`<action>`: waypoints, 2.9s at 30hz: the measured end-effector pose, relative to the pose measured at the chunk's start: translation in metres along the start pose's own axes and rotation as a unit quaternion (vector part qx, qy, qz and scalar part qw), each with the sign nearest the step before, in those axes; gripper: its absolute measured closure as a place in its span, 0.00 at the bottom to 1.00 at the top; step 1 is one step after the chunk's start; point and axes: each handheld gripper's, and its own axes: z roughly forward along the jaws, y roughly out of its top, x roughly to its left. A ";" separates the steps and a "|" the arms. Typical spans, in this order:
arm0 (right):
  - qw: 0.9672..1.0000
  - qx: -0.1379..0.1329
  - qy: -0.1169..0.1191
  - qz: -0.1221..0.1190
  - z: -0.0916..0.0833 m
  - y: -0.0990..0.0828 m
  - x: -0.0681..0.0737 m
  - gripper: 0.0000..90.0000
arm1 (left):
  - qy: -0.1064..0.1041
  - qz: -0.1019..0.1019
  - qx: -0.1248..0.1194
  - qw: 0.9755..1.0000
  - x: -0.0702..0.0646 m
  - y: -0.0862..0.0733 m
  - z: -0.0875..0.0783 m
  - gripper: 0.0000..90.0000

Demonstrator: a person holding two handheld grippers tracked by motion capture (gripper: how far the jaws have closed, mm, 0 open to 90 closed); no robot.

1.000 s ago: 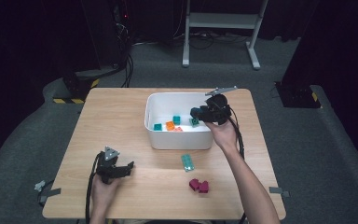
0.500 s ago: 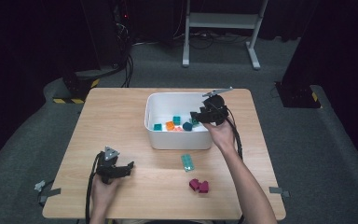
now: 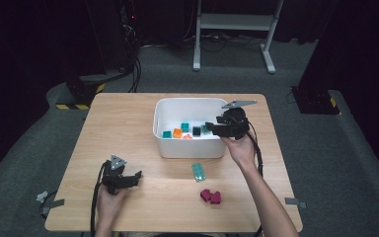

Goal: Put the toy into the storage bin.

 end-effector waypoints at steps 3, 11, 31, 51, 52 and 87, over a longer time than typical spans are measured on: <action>1.000 -0.007 0.002 0.002 -0.008 -0.006 0.000 0.52 | 0.000 0.000 0.000 1.000 0.000 0.000 0.000 0.17; 1.000 -0.029 0.007 0.005 -0.030 -0.027 0.002 0.52 | 0.000 0.000 0.000 1.000 0.000 0.000 0.000 0.17; 0.999 -0.041 0.003 -0.012 -0.056 -0.101 0.027 0.51 | 0.000 0.000 0.000 1.000 0.000 0.000 0.000 0.17; 1.000 -0.011 0.023 0.004 -0.044 -0.176 0.051 0.47 | 0.001 0.000 0.000 1.000 0.000 0.000 0.000 0.17; 1.000 -0.007 0.023 0.006 -0.043 -0.179 0.053 0.47 | 0.001 0.000 0.000 1.000 0.000 0.000 0.000 0.17; 0.999 0.030 0.023 -0.003 -0.017 -0.211 0.069 0.43 | 0.001 0.000 0.000 1.000 0.000 0.000 0.000 0.17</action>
